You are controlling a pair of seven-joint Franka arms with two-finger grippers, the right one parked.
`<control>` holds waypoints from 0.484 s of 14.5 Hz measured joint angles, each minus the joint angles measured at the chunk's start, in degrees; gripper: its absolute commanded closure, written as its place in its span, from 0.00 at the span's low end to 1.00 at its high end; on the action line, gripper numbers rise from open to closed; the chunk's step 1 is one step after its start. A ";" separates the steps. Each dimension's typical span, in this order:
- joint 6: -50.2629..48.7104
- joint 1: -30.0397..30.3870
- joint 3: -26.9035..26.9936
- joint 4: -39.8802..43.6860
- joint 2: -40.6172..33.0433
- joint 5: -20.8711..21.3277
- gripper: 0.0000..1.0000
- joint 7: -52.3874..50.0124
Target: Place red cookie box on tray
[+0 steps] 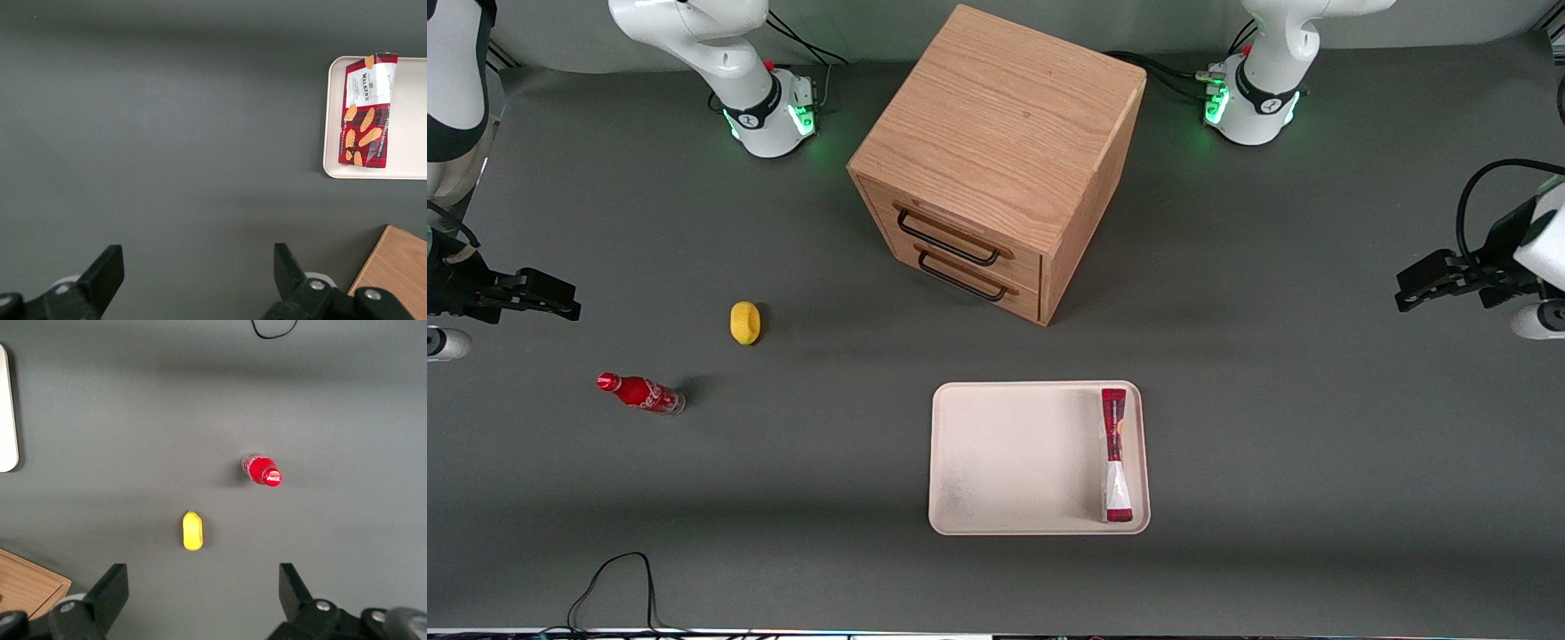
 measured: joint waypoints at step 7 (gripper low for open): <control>-1.03 -3.03 4.45 -3.36 -3.96 -1.47 0.00 0.00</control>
